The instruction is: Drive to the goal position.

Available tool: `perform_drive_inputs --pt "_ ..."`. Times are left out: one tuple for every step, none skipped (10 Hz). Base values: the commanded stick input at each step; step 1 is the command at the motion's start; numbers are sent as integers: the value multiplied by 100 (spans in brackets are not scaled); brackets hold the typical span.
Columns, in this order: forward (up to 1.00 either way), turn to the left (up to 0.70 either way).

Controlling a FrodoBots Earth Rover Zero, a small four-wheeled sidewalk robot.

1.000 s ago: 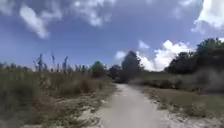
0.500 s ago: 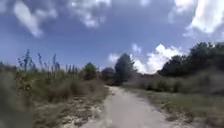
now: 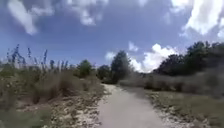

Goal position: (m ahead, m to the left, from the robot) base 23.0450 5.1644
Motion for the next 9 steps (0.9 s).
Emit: perform_drive_inputs --pt "100 0" --pt "100 0" --pt "100 0" --pt "100 0" --pt "100 0" --pt "100 0" --pt "100 0" --pt "100 0" --pt "100 0"
